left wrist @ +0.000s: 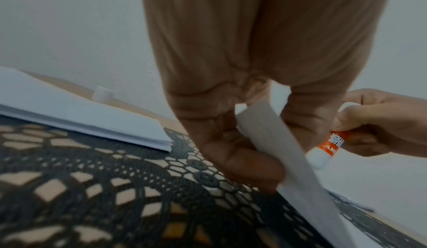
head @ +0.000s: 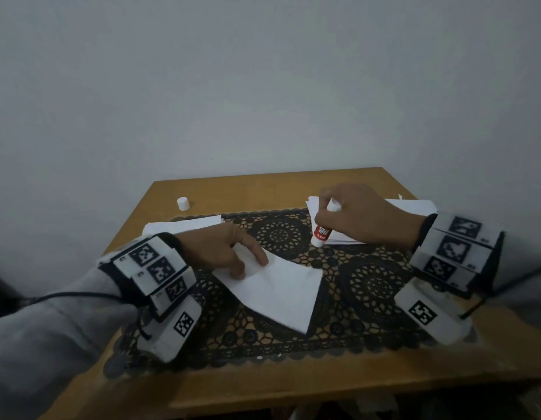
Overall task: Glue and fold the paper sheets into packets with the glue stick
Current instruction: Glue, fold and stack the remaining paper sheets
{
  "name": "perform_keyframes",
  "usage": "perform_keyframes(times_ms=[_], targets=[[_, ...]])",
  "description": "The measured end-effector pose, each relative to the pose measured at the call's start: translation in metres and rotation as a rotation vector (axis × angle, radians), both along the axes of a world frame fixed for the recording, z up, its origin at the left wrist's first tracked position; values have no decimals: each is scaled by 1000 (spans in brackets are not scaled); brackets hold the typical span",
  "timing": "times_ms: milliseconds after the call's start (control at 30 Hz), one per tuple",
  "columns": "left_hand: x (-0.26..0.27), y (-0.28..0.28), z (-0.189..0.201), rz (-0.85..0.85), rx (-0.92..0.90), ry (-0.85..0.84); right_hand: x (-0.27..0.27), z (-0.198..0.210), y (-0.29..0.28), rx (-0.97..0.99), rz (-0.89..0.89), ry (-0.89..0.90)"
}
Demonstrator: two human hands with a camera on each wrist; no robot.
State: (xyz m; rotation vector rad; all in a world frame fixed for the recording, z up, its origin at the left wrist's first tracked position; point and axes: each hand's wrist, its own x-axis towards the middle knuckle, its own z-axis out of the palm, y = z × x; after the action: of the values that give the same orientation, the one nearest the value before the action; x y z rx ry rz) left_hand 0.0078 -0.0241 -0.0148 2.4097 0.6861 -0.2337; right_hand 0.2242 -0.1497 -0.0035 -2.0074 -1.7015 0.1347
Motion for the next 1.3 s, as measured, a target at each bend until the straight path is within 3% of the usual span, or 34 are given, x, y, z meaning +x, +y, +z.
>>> perform_keyframes(times_ms=[400,1067,1300], targets=[[-1,-2,-26,124,101,-21,-15,-17,-7,-102,76,1],[6,-21,-18,64,282,115,-40,-22,-28,-234,138,86],[8,-27,-17,25,415,163,-28,-9,-39,-335,178,254]])
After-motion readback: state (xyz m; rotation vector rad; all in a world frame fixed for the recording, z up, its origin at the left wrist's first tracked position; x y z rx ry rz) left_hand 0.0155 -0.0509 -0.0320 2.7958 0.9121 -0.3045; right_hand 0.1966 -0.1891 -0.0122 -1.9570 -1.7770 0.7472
